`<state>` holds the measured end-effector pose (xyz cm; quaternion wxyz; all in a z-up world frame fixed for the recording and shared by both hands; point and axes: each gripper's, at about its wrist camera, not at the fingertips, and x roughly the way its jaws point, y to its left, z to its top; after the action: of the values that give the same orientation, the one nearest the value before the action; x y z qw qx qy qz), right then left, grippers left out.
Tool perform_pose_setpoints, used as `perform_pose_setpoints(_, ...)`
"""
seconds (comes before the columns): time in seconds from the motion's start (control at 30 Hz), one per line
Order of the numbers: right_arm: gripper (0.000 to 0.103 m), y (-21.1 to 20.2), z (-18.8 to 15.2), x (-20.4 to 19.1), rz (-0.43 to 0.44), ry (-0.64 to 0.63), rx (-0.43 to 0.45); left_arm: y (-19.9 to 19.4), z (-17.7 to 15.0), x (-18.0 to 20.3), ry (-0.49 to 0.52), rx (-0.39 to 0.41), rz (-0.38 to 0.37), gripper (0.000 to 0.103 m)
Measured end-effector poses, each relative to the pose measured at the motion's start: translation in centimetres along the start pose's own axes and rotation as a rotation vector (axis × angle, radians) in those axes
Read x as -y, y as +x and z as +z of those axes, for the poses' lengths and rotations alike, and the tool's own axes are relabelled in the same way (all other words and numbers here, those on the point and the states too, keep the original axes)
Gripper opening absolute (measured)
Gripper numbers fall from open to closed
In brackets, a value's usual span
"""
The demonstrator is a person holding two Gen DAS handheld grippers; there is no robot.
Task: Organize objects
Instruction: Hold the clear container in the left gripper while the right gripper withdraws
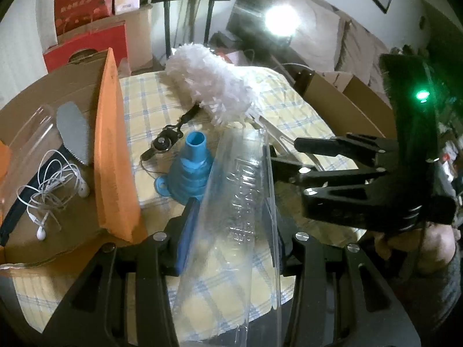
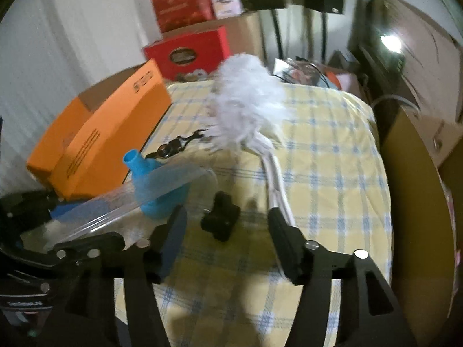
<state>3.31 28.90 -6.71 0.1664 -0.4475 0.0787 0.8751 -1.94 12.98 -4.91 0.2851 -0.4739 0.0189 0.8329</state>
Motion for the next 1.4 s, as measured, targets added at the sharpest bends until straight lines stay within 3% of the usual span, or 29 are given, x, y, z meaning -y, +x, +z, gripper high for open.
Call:
perform_pose_setpoints(0.1,0.061,1.2,0.2,-0.5,-0.033,-0.038,-0.02,0.1,-0.1,-0.3,-0.011,-0.004,-0.006,0.042)
perform_pose_setpoints(0.23,0.061,2.8,0.2,-0.3,-0.006,-0.02,-0.045,0.5,-0.4,-0.4,-0.015,-0.023,-0.02,0.042)
perform_pose_setpoints(0.33,0.046,3.5,0.1,-0.2,0.016,-0.01,-0.056,0.6,-0.5,-0.3,-0.005,-0.03,-0.012,0.043)
perform_pose_setpoints(0.5,0.045,3.3,-0.2,0.2,0.054,0.013,-0.063,0.8,-0.3,-0.8,-0.031,-0.041,-0.038,0.043)
perform_pose_setpoints(0.63,0.045,2.1,-0.4,0.4,0.041,0.023,-0.041,0.6,0.0,-0.8,-0.046,-0.04,-0.067,0.055)
perform_pose_setpoints(0.87,0.045,-1.0,-0.4,1.2,0.033,0.07,-0.005,-1.2,0.7,-0.6,-0.055,-0.014,-0.145,0.065)
perform_pose_setpoints(1.07,0.045,-3.0,-0.4,1.5,0.03,0.094,0.027,-3.0,2.4,-0.5,-0.043,0.041,-0.126,0.07)
perform_pose_setpoints(1.17,0.045,-4.0,-0.3,1.5,0.034,0.101,0.047,-3.4,3.2,-0.2,-0.017,0.058,-0.078,0.07)
perform_pose_setpoints(1.4,0.045,-5.2,-0.2,1.4,0.047,0.119,0.067,-2.1,2.6,1.0,0.054,0.008,-0.037,0.07)
